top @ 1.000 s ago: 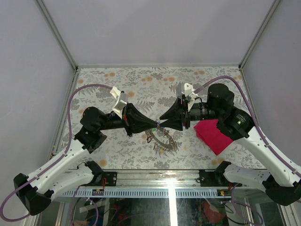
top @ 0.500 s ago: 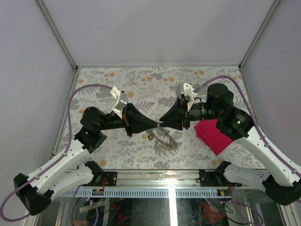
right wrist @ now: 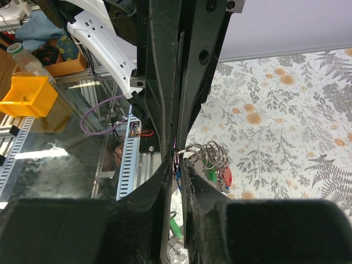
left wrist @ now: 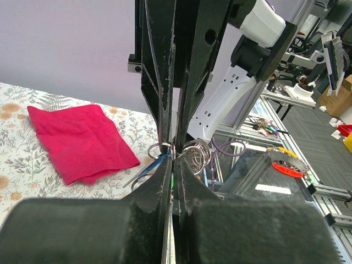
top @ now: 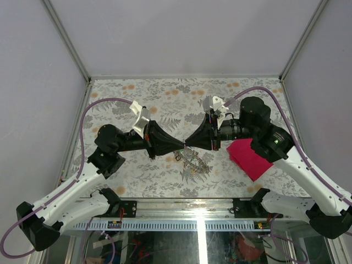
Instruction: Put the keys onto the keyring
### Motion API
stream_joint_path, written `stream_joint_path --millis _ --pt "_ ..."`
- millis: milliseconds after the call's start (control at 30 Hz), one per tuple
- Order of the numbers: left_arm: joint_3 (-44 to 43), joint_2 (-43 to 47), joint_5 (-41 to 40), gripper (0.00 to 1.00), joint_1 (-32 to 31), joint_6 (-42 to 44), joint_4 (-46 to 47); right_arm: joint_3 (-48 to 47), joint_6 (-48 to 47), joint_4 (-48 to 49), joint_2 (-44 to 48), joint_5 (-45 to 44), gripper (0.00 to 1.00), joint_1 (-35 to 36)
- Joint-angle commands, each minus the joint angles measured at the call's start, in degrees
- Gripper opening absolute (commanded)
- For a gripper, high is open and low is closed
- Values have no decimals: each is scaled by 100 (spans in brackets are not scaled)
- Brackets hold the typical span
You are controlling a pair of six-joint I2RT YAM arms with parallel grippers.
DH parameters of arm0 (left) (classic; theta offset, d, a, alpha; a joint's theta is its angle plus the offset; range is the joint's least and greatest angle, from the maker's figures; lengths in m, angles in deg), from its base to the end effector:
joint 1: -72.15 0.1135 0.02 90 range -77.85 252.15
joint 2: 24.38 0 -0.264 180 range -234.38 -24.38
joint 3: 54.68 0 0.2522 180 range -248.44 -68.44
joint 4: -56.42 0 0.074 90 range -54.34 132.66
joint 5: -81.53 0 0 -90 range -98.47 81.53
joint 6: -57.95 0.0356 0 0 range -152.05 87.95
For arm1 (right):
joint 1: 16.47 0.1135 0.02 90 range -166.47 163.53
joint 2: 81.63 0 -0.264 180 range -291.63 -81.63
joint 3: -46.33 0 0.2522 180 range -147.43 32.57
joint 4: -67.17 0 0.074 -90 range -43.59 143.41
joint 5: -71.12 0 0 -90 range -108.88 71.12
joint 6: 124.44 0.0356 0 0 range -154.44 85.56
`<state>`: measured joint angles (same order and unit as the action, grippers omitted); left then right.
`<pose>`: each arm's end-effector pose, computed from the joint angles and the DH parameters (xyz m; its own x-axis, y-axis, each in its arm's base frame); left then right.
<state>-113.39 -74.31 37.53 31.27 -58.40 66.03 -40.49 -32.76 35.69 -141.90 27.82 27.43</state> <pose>0.1292 -0.1457 0.3852 -0.2171 -0.2199 -0.9511 0.9758 -0.0213 -0.2178 0.1353 0.1662 0.4470 -0.0912 -0.0598 -0.9940 -0.9958 -0.0069 0.0917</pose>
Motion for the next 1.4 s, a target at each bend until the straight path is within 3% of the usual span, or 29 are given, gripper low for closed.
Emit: stream_joint_path --millis 0,200,433,633,800,967,1233,1367 --pt "-124 48 -36 0 -43 -13 444 -3 114 307 -46 216 18 43" --pt "-134 45 -47 0 -47 2 431 -3 58 169 -90 269 16 43" --pt "-154 50 -63 0 -46 24 400 -53 -92 -10 -95 254 0 44" --pt "-220 158 -149 0 -43 211 145 -290 -318 -179 -31 149 0 45" --pt "-341 370 -366 22 -43 482 -273 -326 -542 -281 67 16 0 47" --pt "-464 585 -605 36 -43 835 -787 -97 -747 -126 288 86 0 45" --pt "-700 339 -213 42 -42 1290 -1131 -439 -1427 -940 209 790 0 41" --pt "-897 135 43 50 -44 1703 -1440 -372 -1669 -1167 276 1080 0 48"
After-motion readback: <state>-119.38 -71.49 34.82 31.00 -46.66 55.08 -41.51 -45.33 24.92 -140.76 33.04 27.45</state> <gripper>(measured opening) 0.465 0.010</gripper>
